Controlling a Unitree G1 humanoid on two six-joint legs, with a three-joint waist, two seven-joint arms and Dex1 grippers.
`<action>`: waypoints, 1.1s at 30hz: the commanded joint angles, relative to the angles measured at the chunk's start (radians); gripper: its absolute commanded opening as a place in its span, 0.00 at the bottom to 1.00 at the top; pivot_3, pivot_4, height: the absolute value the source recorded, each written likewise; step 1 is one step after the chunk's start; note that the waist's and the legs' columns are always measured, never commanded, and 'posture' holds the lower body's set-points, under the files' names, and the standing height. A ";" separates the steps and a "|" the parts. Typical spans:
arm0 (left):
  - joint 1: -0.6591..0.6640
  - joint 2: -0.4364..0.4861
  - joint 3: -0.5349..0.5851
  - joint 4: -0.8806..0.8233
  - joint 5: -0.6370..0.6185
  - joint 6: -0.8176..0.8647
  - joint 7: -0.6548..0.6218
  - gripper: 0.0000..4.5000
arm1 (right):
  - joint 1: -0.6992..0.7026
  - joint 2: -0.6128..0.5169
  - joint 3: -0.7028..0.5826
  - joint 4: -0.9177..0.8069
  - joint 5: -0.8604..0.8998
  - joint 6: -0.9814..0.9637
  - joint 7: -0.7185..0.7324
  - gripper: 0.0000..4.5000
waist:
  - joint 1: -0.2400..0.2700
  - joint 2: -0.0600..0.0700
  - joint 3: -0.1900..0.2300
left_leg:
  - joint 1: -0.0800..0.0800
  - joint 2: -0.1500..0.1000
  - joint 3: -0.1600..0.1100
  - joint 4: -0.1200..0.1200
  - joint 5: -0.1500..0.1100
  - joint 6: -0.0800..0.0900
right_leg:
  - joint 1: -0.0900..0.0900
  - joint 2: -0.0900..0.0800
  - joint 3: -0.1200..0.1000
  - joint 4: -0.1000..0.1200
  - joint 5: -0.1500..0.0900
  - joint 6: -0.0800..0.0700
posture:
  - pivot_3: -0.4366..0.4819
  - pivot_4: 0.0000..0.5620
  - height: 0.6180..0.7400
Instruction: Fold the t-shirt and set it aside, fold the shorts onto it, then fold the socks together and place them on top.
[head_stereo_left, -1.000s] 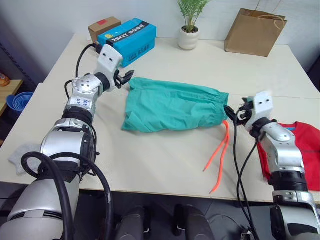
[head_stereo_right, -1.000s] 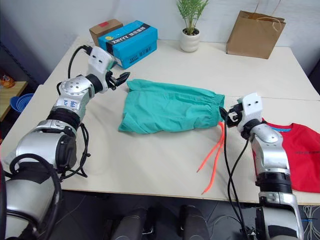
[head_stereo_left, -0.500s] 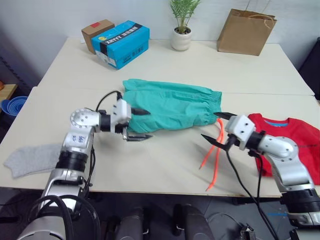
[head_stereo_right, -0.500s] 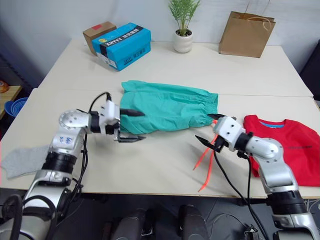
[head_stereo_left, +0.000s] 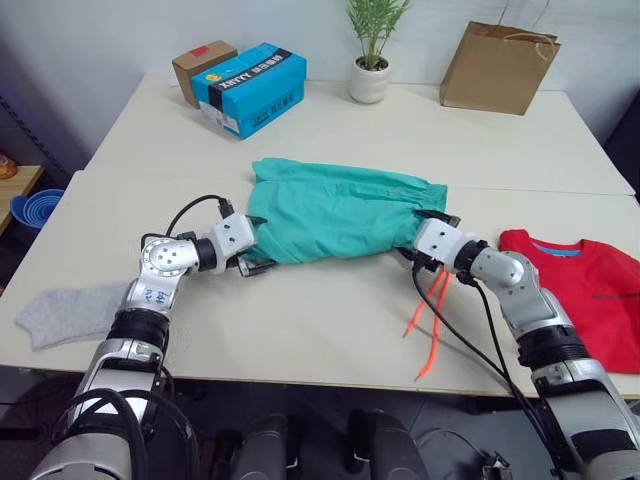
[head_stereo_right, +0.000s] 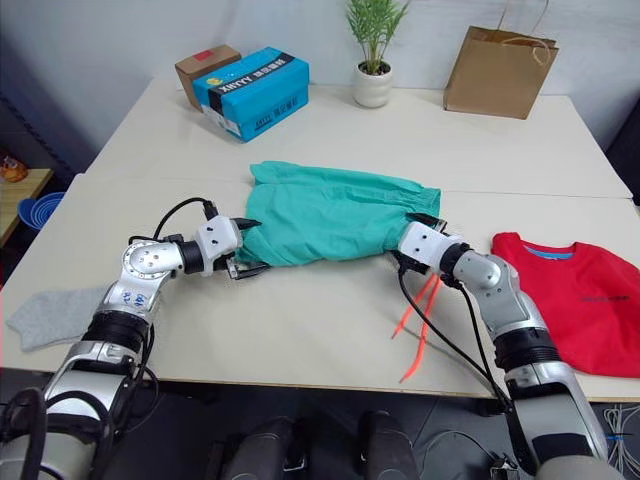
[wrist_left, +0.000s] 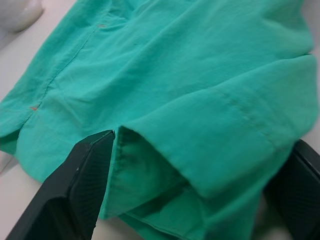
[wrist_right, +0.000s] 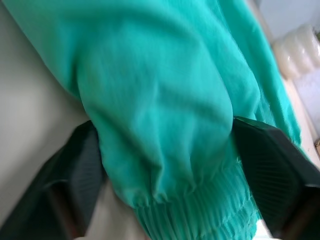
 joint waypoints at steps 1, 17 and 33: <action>-0.021 -0.002 -0.010 0.078 0.014 -0.007 0.010 0.73 | -0.029 -0.003 -0.004 0.050 -0.005 -0.040 -0.013 0.50 | -0.001 0.000 0.000 | 0.000 0.000 0.000 0.000 0.000 0.000 | 0.000 0.000 0.000 0.000 0.000 0.000 | 0.48 0.27 1.00; 0.302 0.129 0.026 -0.524 -0.206 0.301 -0.289 0.01 | 0.247 -0.122 -0.086 -0.358 0.273 0.006 0.292 0.00 | -0.001 0.001 0.000 | -0.001 0.001 0.000 -0.002 0.000 0.000 | 0.000 0.001 0.000 -0.001 0.000 0.000 | 0.48 0.27 1.00; 0.774 0.187 0.135 -1.113 -0.398 0.495 -0.195 0.01 | 0.572 -0.227 -0.210 -0.565 0.384 0.022 0.379 0.00 | 0.026 0.002 0.000 | 0.002 0.001 -0.002 -0.004 -0.007 -0.006 | 0.002 -0.001 0.000 -0.007 0.000 0.000 | 0.48 0.27 1.00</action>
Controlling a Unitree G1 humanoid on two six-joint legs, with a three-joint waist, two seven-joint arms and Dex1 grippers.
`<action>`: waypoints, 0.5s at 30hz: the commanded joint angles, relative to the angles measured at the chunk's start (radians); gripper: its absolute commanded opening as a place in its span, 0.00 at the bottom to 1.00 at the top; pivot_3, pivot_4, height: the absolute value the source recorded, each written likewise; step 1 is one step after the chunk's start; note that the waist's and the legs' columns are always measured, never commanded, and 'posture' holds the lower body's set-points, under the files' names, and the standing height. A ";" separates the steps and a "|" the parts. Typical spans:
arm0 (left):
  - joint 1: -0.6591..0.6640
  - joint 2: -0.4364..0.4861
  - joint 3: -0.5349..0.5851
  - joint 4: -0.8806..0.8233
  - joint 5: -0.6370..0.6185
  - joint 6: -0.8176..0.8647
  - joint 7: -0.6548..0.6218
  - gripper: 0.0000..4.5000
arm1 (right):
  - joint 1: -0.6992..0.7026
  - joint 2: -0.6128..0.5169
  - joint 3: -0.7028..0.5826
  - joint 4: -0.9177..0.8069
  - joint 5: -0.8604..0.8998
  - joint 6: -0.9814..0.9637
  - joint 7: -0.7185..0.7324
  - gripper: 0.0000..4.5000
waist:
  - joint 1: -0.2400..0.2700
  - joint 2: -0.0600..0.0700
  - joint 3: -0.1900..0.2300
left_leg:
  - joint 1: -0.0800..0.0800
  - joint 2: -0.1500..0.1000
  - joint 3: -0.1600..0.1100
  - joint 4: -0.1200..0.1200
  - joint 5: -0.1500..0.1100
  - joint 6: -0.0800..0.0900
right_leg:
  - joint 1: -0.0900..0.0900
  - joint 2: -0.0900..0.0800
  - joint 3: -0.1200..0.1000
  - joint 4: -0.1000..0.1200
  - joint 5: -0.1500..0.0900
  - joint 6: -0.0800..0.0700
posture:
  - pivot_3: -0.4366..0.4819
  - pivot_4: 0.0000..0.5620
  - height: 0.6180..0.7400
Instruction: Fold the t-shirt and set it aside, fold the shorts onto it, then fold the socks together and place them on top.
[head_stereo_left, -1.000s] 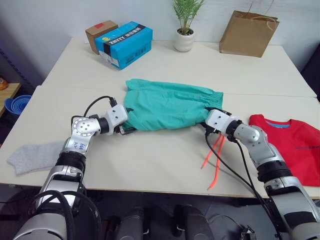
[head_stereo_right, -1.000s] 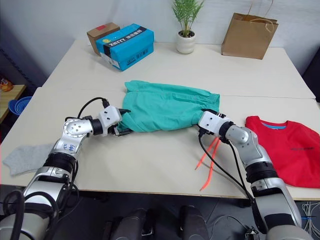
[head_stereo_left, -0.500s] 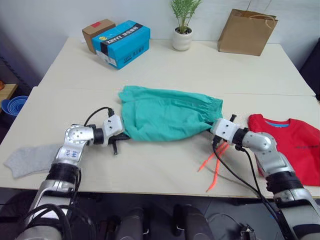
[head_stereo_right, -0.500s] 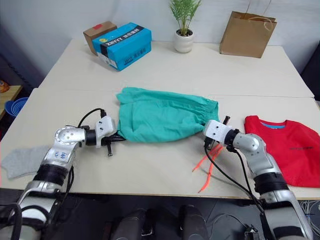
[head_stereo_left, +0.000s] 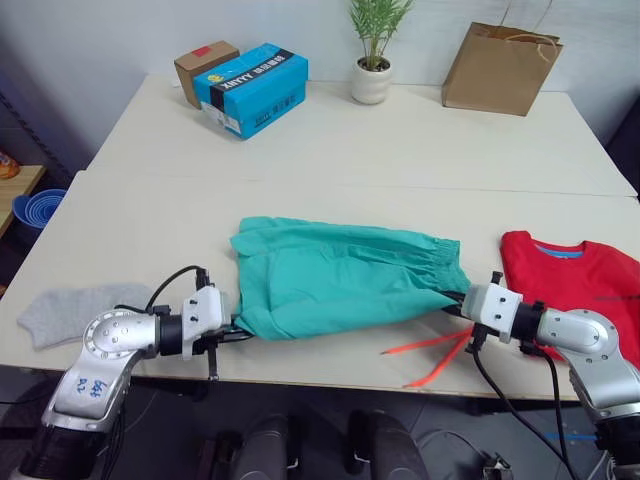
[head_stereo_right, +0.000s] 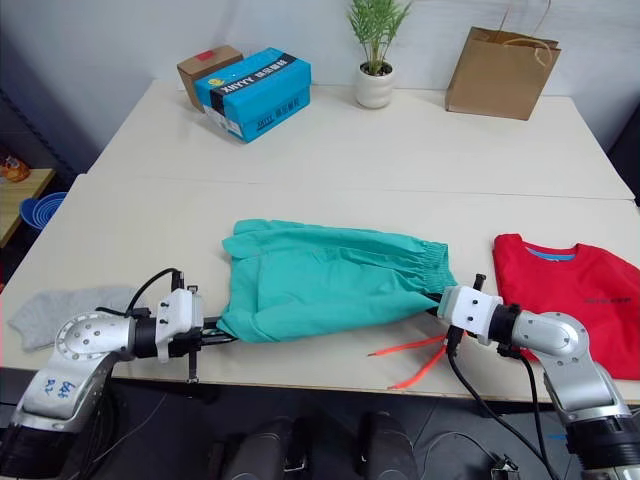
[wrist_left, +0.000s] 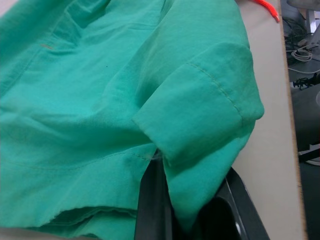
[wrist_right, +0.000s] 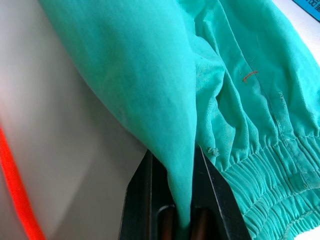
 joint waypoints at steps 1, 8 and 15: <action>0.015 -0.024 0.027 -0.025 -0.054 0.004 0.017 0.01 | 0.009 0.004 -0.034 0.025 0.012 -0.033 -0.002 0.00 | 0.003 0.000 0.000 | 0.000 0.000 0.000 0.000 0.000 0.000 | 0.000 0.000 0.000 0.000 0.000 0.000 | 0.48 0.27 1.00; 0.066 0.024 0.079 -0.050 -0.214 0.188 -0.013 0.29 | 0.072 -0.012 -0.037 0.014 0.094 -0.011 0.083 0.30 | 0.006 0.000 0.000 | 0.000 0.000 0.000 0.000 0.000 0.000 | 0.000 0.000 0.000 -0.001 0.000 0.000 | 0.48 0.27 1.00; 0.130 0.157 0.251 -0.077 -0.420 0.469 -0.045 0.69 | 0.282 -0.141 -0.197 -0.140 0.320 0.189 0.214 0.61 | 0.019 0.003 0.000 | 0.000 0.000 0.000 0.000 -0.001 0.002 | 0.001 0.000 0.000 -0.002 -0.001 0.001 | 0.48 0.27 1.00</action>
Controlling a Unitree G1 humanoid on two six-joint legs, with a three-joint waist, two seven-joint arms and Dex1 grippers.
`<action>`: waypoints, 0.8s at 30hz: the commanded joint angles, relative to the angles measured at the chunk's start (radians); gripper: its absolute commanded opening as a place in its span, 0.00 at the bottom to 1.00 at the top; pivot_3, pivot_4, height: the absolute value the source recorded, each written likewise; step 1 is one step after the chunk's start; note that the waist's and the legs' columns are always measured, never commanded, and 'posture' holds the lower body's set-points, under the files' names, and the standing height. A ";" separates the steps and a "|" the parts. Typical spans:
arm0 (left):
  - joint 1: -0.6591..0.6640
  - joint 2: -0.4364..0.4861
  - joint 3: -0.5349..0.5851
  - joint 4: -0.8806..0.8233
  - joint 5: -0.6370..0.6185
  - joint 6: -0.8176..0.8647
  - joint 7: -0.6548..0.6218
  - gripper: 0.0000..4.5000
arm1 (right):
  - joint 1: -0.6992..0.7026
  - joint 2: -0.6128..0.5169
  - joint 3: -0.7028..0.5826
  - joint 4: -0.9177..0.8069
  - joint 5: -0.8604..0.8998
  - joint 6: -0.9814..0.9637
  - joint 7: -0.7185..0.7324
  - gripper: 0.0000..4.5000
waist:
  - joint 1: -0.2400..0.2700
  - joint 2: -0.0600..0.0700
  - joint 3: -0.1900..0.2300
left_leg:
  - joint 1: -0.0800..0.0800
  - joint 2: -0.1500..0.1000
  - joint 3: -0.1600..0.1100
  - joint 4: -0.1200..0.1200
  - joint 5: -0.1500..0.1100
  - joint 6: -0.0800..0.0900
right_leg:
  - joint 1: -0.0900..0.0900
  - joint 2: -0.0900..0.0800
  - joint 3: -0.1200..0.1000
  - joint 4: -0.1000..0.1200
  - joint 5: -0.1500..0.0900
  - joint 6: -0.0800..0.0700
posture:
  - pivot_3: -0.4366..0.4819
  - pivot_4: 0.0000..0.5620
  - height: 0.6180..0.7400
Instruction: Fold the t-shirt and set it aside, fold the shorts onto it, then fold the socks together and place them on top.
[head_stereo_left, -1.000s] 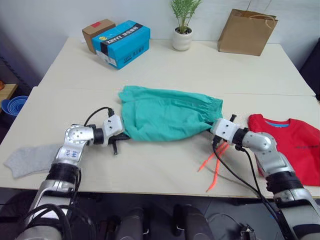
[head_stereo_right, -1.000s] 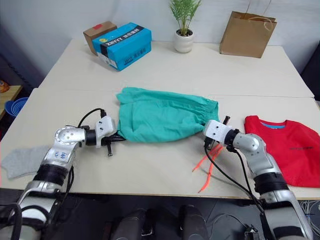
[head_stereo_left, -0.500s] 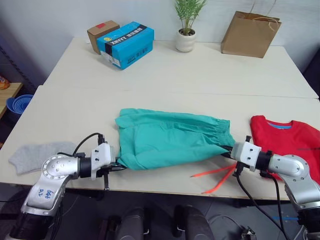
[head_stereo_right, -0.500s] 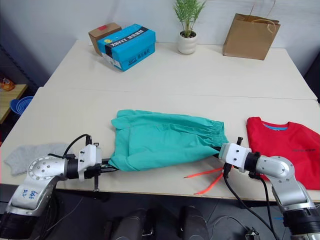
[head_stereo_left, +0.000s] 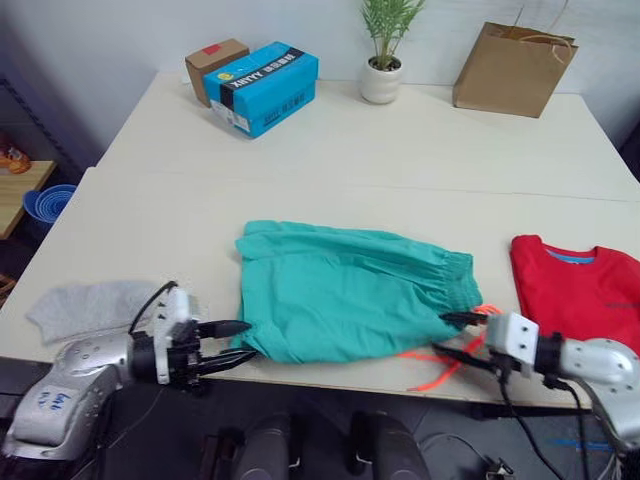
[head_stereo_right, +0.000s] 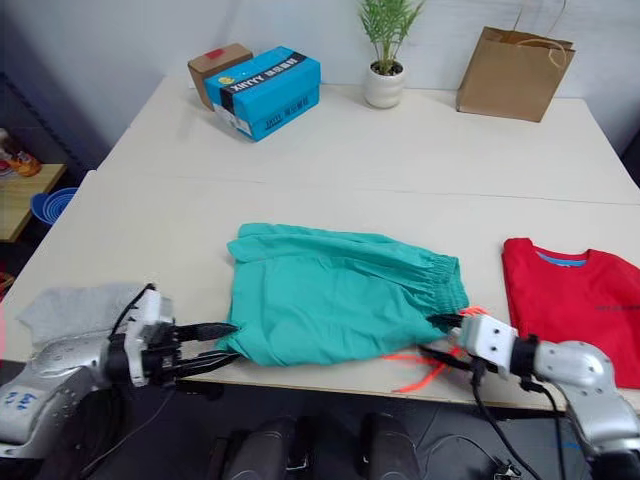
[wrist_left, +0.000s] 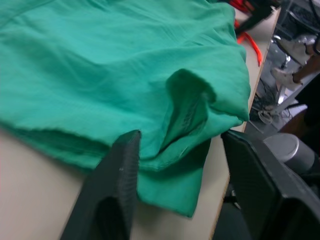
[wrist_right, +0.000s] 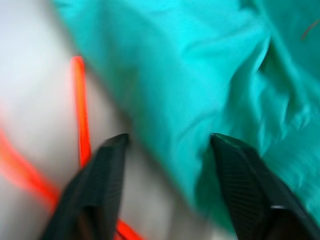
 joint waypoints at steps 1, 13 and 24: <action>0.023 0.071 0.101 -0.022 -0.096 0.093 -0.053 0.69 | 0.077 -0.050 -0.127 -0.122 0.178 0.181 0.048 0.61 | 0.006 0.000 0.000 | 0.000 0.000 0.000 0.000 0.000 0.000 | 0.000 0.000 0.000 0.000 0.000 0.000 | 0.48 0.27 1.00; -0.298 -0.089 0.044 -0.028 -0.205 0.155 0.124 0.34 | -0.135 0.131 -0.063 -0.327 0.292 0.432 -0.136 0.00 | 0.012 0.000 -0.001 | 0.001 -0.001 -0.002 -0.003 0.001 -0.004 | 0.000 0.000 0.000 0.000 -0.001 -0.003 | 0.48 0.27 1.00; -0.258 -0.313 -0.340 0.258 0.309 -0.288 0.198 0.00 | -0.239 0.483 0.141 -0.121 -0.048 0.245 -0.420 0.00 | 0.005 -0.001 -0.001 | -0.001 0.000 0.003 -0.007 0.006 0.000 | -0.003 0.006 0.001 -0.001 -0.001 -0.002 | 0.48 0.27 1.00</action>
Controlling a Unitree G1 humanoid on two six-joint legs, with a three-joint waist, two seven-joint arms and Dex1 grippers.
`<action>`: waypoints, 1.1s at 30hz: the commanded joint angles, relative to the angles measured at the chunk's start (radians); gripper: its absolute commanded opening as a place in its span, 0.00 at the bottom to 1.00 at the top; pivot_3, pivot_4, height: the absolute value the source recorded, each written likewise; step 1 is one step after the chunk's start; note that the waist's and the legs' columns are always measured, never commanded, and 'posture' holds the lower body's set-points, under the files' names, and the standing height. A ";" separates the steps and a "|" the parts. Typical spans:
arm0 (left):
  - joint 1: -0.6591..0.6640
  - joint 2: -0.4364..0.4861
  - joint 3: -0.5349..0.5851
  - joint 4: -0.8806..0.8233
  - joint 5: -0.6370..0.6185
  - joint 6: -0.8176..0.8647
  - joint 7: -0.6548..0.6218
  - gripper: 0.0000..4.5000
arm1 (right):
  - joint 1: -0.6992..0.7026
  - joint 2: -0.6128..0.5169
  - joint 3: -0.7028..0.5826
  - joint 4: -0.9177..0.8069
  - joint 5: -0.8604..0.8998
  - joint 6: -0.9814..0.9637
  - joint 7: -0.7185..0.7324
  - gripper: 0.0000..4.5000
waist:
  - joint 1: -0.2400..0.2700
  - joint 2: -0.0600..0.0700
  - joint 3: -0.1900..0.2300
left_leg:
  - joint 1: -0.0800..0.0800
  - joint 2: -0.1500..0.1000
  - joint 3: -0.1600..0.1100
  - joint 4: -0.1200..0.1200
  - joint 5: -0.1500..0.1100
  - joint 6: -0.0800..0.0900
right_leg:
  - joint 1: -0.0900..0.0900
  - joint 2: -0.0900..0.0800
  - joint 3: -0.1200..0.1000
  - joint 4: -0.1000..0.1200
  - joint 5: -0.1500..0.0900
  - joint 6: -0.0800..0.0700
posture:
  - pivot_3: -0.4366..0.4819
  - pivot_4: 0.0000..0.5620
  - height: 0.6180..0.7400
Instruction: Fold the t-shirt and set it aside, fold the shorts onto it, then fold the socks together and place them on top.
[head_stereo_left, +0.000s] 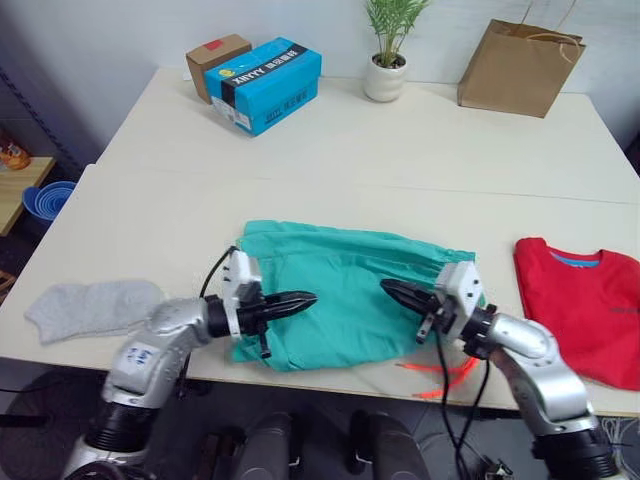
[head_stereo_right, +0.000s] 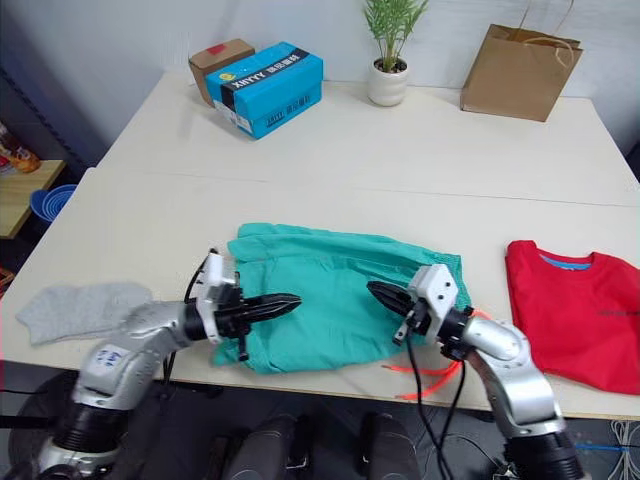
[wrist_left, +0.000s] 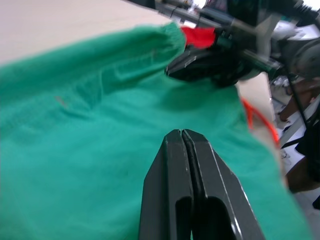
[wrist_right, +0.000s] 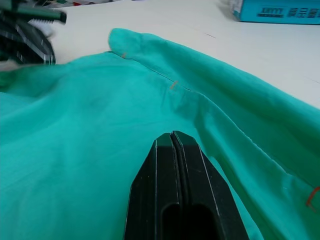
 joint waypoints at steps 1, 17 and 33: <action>0.042 0.013 -0.031 0.139 0.197 -0.167 0.087 0.00 | -0.006 0.049 -0.027 0.095 -0.080 -0.115 -0.090 0.00 | -0.001 0.000 0.000 | 0.001 0.000 0.000 0.000 0.000 0.000 | 0.000 0.000 0.000 -0.001 0.000 -0.001 | 0.48 0.27 1.00; 0.026 -0.013 0.089 0.188 0.110 -0.287 0.017 0.00 | -0.110 0.067 -0.242 0.228 0.059 -0.020 -0.194 0.00 | -0.002 0.005 -0.008 | 0.011 0.004 0.000 -0.004 -0.002 -0.005 | 0.004 -0.001 0.002 0.001 0.002 -0.007 | 0.48 0.27 1.00; -0.323 -0.143 -0.044 0.391 0.202 -0.273 0.048 0.00 | -0.197 0.108 -0.041 0.195 -0.072 -0.012 -0.184 0.00 | -0.003 0.004 -0.007 | 0.004 0.004 0.001 -0.002 0.002 -0.002 | 0.000 0.003 0.000 0.000 0.002 -0.006 | 0.48 0.27 1.00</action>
